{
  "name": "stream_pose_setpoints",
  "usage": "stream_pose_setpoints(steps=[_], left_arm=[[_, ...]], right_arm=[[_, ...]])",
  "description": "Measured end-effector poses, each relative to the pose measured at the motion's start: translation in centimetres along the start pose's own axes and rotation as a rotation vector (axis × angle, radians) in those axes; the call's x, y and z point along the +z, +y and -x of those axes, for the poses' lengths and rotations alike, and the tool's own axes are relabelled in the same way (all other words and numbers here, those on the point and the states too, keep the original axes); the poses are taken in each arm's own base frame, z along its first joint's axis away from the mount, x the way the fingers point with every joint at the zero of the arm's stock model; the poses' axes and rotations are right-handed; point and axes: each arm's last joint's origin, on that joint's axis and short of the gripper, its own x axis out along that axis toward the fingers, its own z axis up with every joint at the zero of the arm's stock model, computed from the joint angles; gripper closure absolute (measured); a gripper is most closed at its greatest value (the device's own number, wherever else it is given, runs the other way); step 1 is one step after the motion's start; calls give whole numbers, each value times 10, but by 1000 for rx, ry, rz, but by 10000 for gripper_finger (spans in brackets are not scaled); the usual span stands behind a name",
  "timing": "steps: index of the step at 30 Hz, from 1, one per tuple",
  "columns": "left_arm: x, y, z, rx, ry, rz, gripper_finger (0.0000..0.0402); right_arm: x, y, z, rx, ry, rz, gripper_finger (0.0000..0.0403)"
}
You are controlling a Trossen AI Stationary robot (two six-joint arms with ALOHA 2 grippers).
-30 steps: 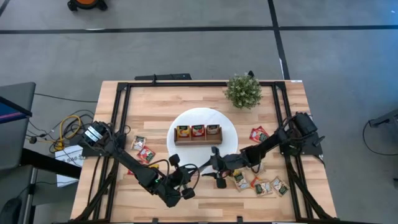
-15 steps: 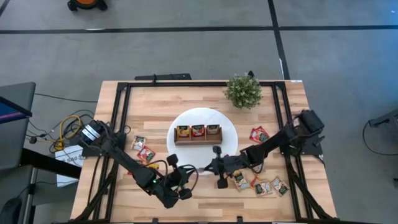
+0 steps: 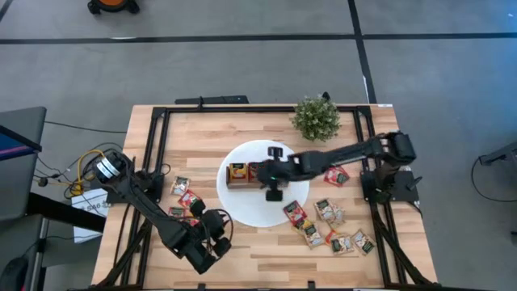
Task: Pick & Place Tea
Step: Put the red tea bag into the middle section of the wooden organizer
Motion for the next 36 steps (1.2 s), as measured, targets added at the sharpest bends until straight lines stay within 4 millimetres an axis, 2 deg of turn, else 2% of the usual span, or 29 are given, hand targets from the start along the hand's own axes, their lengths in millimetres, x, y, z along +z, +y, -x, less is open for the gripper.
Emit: stream_pose_setpoints(steps=[6,10,15,21,28,33,36], left_arm=[[-8,-3,-6,7,20,-3,330],[-11,-5,-8,7,25,-5,334],[-11,-6,-9,3,26,-3,335],[-11,-6,-9,3,22,-11,335],[-11,-6,-9,3,21,-11,335],[-11,-6,-9,3,20,-12,335],[-11,-6,-9,3,18,-12,335]], right_arm=[[-6,-8,-26,-5,83,14,401],[-8,-9,-33,-5,95,48,398],[-8,-10,-32,-2,98,113,377],[-3,-15,-18,-10,60,130,348],[-2,-23,-18,-17,68,122,397],[-2,-22,-20,-6,77,145,399],[6,-26,-11,-5,101,158,400]])
